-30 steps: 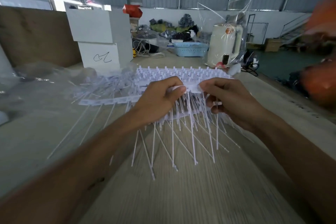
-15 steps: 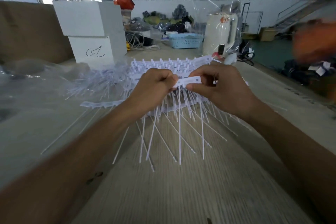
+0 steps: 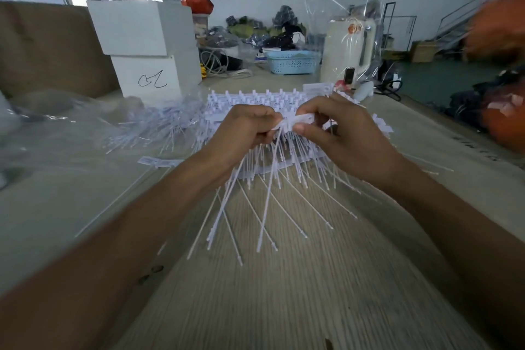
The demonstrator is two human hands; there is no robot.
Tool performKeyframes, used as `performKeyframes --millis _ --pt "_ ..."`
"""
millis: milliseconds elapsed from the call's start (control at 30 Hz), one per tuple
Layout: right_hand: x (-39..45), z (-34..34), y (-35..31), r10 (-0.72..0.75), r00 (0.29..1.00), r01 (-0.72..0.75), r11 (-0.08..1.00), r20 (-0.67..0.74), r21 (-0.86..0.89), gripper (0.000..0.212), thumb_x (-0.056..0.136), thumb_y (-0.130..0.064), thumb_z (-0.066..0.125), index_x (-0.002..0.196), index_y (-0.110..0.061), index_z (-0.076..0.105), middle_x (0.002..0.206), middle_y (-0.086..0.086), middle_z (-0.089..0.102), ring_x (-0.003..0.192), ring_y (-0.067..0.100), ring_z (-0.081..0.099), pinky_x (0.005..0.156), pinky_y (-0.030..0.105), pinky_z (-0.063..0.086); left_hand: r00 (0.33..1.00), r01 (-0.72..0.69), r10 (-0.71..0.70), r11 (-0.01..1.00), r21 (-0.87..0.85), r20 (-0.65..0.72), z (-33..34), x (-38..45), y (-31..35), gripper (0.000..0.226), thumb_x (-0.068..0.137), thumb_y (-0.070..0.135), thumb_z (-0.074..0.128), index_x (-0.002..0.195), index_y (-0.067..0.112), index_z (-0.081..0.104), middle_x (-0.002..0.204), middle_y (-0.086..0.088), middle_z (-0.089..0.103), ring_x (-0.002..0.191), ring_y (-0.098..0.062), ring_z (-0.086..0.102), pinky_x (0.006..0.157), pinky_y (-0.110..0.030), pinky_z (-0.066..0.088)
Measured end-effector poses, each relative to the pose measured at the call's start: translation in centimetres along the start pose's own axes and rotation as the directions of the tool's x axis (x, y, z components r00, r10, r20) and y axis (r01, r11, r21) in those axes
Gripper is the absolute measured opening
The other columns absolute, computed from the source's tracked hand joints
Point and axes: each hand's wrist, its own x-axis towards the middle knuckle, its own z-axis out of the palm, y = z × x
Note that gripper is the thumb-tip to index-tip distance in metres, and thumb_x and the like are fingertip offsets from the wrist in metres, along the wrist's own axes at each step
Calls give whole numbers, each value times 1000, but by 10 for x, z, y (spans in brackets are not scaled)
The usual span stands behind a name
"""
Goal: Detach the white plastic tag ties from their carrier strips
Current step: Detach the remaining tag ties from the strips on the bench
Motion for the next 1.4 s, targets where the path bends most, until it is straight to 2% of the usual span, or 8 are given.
performKeyframes --millis 167,267,500,800,967,1167,1300,1400 --pt "-2 0 -3 225 971 -240 877 85 417 36 95 -16 67 131 -21 64 117 5 62 91 16 68 87 32 57 998 -62 62 998 3 -6 -3 -3 5 31 98 6 52 67 8 51 52 8 45 48 -4 41 55 -25 28" --pt "-3 -1 -4 316 931 -364 772 182 521 20 97 -17 64 108 -2 70 103 6 66 79 22 71 74 32 59 997 -75 75 997 27 -3 -3 -4 6 35 99 8 52 64 10 49 51 11 46 48 0 44 53 -19 30" --pt "3 -23 -2 228 968 -248 916 100 316 25 99 -28 60 88 -14 79 51 9 36 42 6 26 44 13 27 980 -198 187 908 370 66 -6 -2 -2 40 102 18 54 64 9 48 58 0 41 59 -14 43 64 -34 42" --pt "7 -16 15 164 984 -159 984 -75 77 32 98 -35 62 71 -21 71 60 3 58 42 2 41 49 7 34 958 -287 269 878 383 102 2 -5 4 40 104 25 50 65 18 41 61 -1 41 59 -13 41 64 -33 37" --pt "10 -49 39 505 766 -369 852 -398 371 29 100 -27 59 72 -26 67 55 -21 58 46 -2 43 51 19 34 960 -280 267 885 372 87 -5 -6 1 40 103 25 50 67 6 44 58 8 42 60 -19 45 71 -39 46" --pt "6 -15 16 465 884 -437 780 52 449 23 103 -22 54 100 -11 74 58 -8 40 49 8 34 47 20 34 975 -221 205 900 377 81 -10 -3 -5 22 105 16 48 92 9 64 82 -7 63 86 -36 60 86 -51 47" --pt "7 4 -2 489 852 -507 686 186 521 34 103 -22 54 87 6 65 68 10 39 51 11 31 51 23 31 963 -269 261 890 368 73 -6 -3 -6 11 99 16 58 108 15 63 85 -4 69 87 -26 67 86 -44 53" --pt "6 8 -8 510 825 -547 616 243 566 33 99 -41 59 89 -10 55 71 9 35 54 14 28 51 25 29 948 -308 316 897 318 27 -2 -2 -6 19 95 19 67 108 17 54 83 -5 68 82 -22 66 81 -33 53"
